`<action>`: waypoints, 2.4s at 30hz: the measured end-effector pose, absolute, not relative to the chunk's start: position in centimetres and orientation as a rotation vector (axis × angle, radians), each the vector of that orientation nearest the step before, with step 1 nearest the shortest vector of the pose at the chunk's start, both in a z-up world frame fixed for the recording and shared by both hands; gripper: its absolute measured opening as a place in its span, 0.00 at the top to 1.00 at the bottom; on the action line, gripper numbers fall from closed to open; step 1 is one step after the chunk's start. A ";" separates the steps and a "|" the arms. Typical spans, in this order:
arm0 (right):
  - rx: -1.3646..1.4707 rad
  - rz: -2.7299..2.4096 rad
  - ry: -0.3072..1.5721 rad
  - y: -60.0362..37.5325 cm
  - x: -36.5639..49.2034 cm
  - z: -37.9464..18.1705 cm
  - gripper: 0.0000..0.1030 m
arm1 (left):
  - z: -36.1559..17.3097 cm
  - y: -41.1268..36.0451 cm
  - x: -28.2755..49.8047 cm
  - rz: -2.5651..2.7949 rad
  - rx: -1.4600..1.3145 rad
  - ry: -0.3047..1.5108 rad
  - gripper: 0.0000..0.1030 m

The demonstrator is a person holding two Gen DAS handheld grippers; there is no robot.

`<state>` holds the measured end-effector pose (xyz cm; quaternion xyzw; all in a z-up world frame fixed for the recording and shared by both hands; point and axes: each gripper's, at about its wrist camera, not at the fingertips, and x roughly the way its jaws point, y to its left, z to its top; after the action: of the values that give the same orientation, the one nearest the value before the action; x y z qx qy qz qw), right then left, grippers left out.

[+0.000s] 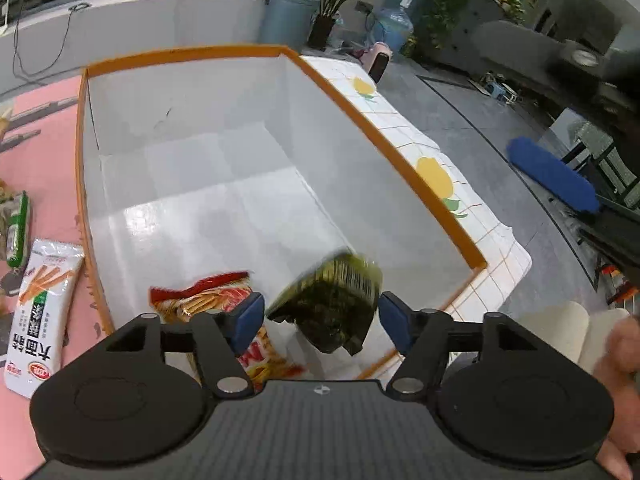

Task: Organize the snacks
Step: 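Lower the dark wrapped snack into the orange box and open the left tool, then move both tools back to the pile and grasp the bread roll with the right tool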

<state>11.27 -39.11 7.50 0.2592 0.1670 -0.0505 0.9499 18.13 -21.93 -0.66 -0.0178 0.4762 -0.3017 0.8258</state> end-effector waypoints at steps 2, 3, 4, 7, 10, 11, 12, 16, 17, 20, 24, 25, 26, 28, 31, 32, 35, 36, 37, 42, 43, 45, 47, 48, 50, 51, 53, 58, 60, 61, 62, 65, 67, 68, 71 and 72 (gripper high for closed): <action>0.524 -0.099 0.338 -38.9 11.3 7.5 0.25 | 0.1 -22.0 17.4 -0.643 -0.002 0.972 0.18; 0.519 -0.098 0.338 -38.8 11.3 7.6 0.25 | 0.6 -21.8 17.0 -0.646 0.017 0.947 0.18; 0.515 -0.097 0.339 -38.6 11.4 7.6 0.24 | 1.0 -21.6 16.6 -0.647 0.030 0.932 0.17; 0.499 -0.090 0.340 -38.1 11.4 7.6 0.24 | 2.3 -20.8 15.9 -0.638 0.044 0.905 0.16; 0.482 -0.084 0.325 -37.7 11.2 7.8 0.24 | 3.6 -19.7 15.8 -0.615 0.030 0.880 0.14; 0.476 -0.081 0.319 -37.6 11.2 7.9 0.24 | 3.9 -19.2 15.7 -0.603 0.025 0.874 0.14; 0.470 -0.079 0.314 -37.4 11.2 8.0 0.24 | 4.2 -18.6 15.5 -0.591 0.019 0.867 0.14; 0.430 -0.061 0.314 -36.7 11.2 8.1 0.24 | 5.3 -15.8 14.8 -0.522 -0.005 0.832 0.14; 0.434 -0.051 0.320 -36.7 11.3 8.0 0.24 | 5.5 -15.1 14.6 -0.505 -0.017 0.820 0.14; 0.444 -0.017 0.331 -36.1 11.6 7.8 0.25 | 5.6 -12.3 14.5 -0.445 -0.070 0.822 0.14; 0.372 0.014 0.343 -33.6 11.8 7.7 0.25 | 5.3 -8.0 14.2 -0.357 -0.138 0.827 0.14; 0.355 0.030 0.348 -32.8 11.8 7.6 0.25 | 5.2 -7.0 13.9 -0.335 -0.150 0.825 0.14; 0.336 0.061 0.356 -31.8 11.8 7.4 0.25 | 5.1 -5.9 13.6 -0.313 -0.162 0.824 0.14; 0.307 0.105 0.359 -30.1 11.8 7.3 0.25 | 4.7 -3.7 13.3 -0.264 -0.185 0.824 0.14; 0.283 0.179 0.355 -27.1 11.8 7.2 0.25 | 4.0 -0.7 12.8 -0.192 -0.197 0.827 0.14; 0.280 0.205 0.357 -26.2 11.7 7.1 0.24 | 3.8 0.3 12.7 -0.168 -0.198 0.830 0.14; 0.251 0.254 0.371 -23.2 11.7 6.5 0.22 | 2.9 2.5 12.3 -0.104 -0.202 0.838 0.14; 0.233 0.269 0.374 -22.2 11.7 6.2 0.22 | 2.7 3.1 12.2 -0.091 -0.205 0.839 0.14; 0.213 0.280 0.379 -21.3 11.7 5.9 0.21 | 2.4 3.7 12.3 -0.080 -0.209 0.844 0.14; 0.109 0.314 0.448 -17.6 12.2 3.5 0.21 | 1.5 5.7 12.3 -0.059 -0.207 0.859 0.14; 0.095 0.314 0.464 -17.2 12.5 3.0 0.21 | 1.2 6.1 12.4 -0.055 -0.195 0.863 0.14; 0.078 0.316 0.493 -16.6 13.2 2.1 0.21 | 0.7 6.8 12.7 -0.042 -0.175 0.872 0.14; 0.062 0.303 0.526 -16.1 13.7 0.9 0.21 | 0.0 7.5 13.1 -0.030 -0.160 0.882 0.14; 0.063 0.290 0.537 -15.9 14.0 0.5 0.21 | -0.2 7.8 13.3 -0.023 -0.146 0.885 0.14; 0.061 0.282 0.558 -15.4 14.8 -0.2 0.20 | -0.9 8.6 13.8 -0.003 -0.127 0.901 0.14; 0.039 0.291 0.572 -15.0 15.4 -0.6 0.20 | -1.1 9.0 14.1 0.005 -0.128 0.912 0.14; -0.030 0.301 0.577 -14.1 16.3 -0.9 0.15 | -1.4 9.8 14.5 0.006 -0.157 0.924 0.14; -0.099 0.326 0.595 -13.0 17.7 -1.1 0.13 | -2.4 11.1 16.2 -0.031 -0.226 0.987 0.14; -0.115 0.345 0.600 -12.4 18.2 -0.9 0.08 | -2.6 11.2 16.9 -0.030 -0.239 1.002 0.14; -0.131 0.342 0.592 -12.1 18.4 -1.0 0.06 | -2.8 11.3 17.3 -0.026 -0.241 1.010 0.14; -0.148 0.341 0.592 -11.8 18.8 -1.2 0.06 | -2.9 11.3 17.6 -0.024 -0.242 1.016 0.14; -0.216 0.352 0.606 -10.9 20.2 -2.3 0.06 | -3.1 11.2 18.3 -0.033 -0.243 1.021 0.14; -0.283 0.349 0.602 -10.3 20.7 -3.2 0.06 | -3.1 11.1 18.5 -0.036 -0.237 1.016 0.14; -0.313 0.350 0.595 -10.2 20.9 -3.7 0.06 | -3.1 11.0 18.5 -0.036 -0.233 1.014 0.14; -0.361 0.376 0.560 -10.0 21.3 -4.9 0.10 | -3.1 11.1 18.5 -0.038 -0.232 1.013 0.14; -0.379 0.391 0.564 -9.9 21.5 -5.3 0.11 | -3.1 11.1 18.5 -0.039 -0.236 1.015 0.14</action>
<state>21.54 -9.91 -5.33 -0.1846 0.2747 0.1904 0.9242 18.51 11.12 -3.12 -0.1127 0.4849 -0.0188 0.8671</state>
